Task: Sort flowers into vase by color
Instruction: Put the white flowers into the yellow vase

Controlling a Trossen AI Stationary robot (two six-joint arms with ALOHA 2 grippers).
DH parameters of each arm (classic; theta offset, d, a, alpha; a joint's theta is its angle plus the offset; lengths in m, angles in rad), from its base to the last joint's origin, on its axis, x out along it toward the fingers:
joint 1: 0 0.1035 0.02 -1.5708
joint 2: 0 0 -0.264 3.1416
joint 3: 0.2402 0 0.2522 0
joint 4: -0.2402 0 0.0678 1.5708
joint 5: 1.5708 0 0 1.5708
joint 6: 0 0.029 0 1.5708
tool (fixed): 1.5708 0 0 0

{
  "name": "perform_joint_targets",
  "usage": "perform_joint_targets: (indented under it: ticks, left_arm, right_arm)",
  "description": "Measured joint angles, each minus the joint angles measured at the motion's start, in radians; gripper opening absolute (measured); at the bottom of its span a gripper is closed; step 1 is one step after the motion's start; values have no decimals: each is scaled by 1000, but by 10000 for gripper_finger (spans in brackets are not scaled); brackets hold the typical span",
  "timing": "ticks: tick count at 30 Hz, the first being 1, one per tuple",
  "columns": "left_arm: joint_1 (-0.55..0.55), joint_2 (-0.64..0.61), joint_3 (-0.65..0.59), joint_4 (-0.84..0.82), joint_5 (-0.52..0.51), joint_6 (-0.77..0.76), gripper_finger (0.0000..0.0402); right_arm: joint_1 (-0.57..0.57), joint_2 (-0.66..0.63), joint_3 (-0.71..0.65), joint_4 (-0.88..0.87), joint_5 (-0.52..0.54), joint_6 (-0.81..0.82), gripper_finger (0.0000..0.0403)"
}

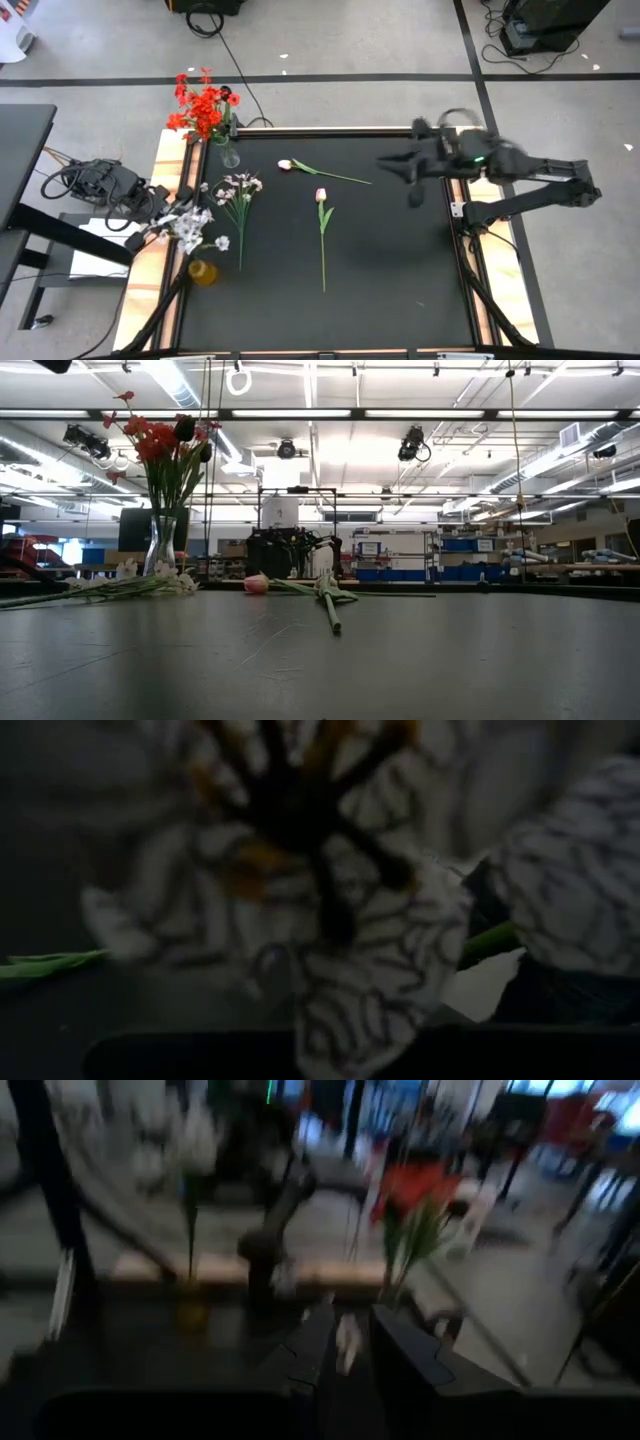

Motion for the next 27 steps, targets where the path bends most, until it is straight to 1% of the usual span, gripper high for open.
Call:
perform_joint_targets:
  ticks: [1, 6, 9, 13, 17, 22, 27]
  left_arm:
    - [0, 0, 0, 0, -10, -2, 8]
    - [0, 0, 0, 1, -62, 0, 7]
    - [0, 0, 0, 2, -73, 2, 7]
    - [0, 0, 0, 2, -73, 2, 7]
    - [0, 0, 0, 2, -73, 2, 7]
    - [0, 0, 0, 2, -73, 3, 7]
    - [0, 0, 0, 2, -67, 11, 7]
  right_arm:
    - [-17, -29, 0, 17, -26, 5, 76]
    - [-112, -181, 0, 37, -236, 91, 76]
    - [-140, -256, -23, 38, -298, 116, 76]
    - [-154, -347, -104, 77, -300, 154, 76]
    - [-154, -411, -192, 128, -297, 192, 76]
    - [-154, -448, -291, 173, -296, 252, 76]
    - [-154, -455, -340, 194, -295, 278, 76]
